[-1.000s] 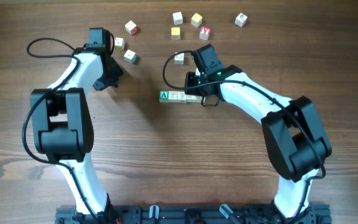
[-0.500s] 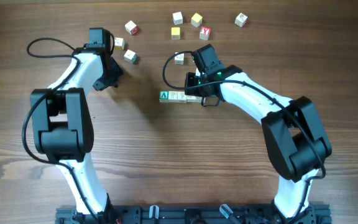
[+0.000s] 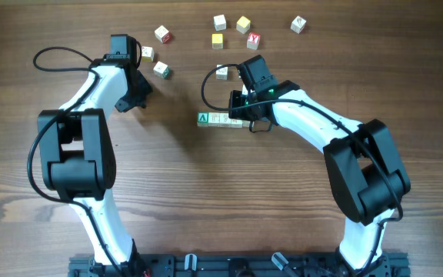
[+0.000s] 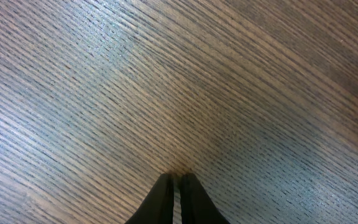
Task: Form a horizontal line
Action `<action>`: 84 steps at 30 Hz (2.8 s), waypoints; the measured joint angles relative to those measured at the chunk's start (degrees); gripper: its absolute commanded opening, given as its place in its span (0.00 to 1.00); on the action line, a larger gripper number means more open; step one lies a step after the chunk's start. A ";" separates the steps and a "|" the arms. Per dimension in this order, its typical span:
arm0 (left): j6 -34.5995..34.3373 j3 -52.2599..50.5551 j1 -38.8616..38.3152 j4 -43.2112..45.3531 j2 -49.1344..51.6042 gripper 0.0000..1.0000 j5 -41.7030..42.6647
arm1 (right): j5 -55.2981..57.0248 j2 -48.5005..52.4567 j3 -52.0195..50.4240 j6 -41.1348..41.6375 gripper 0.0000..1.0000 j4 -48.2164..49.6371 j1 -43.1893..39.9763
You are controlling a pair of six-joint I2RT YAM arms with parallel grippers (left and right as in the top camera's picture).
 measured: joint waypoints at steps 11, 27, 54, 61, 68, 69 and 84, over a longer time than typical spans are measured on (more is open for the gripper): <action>0.00 0.00 0.00 0.00 0.00 0.09 0.00 | 0.04 0.00 0.00 0.02 0.05 0.76 0.00; -0.13 0.00 0.00 0.00 0.00 0.09 0.00 | 7.21 0.00 0.00 3.30 0.05 -0.04 0.00; -0.13 0.00 0.00 0.00 0.00 0.09 0.00 | 8.44 -1.51 0.00 3.93 0.05 -2.62 0.00; -0.13 0.00 0.00 0.00 0.00 0.09 0.00 | 8.44 -1.53 0.00 3.93 0.05 -2.64 0.00; -0.13 0.00 0.00 0.00 0.00 0.09 0.00 | 8.74 -1.53 0.00 3.93 0.05 -2.84 0.00; -0.13 0.00 0.00 0.00 0.00 0.09 0.00 | 8.87 -1.51 0.00 3.93 0.05 -2.89 0.00; -0.13 0.00 0.00 0.00 0.00 0.10 0.00 | 9.33 -1.53 0.00 3.93 0.05 -4.33 0.00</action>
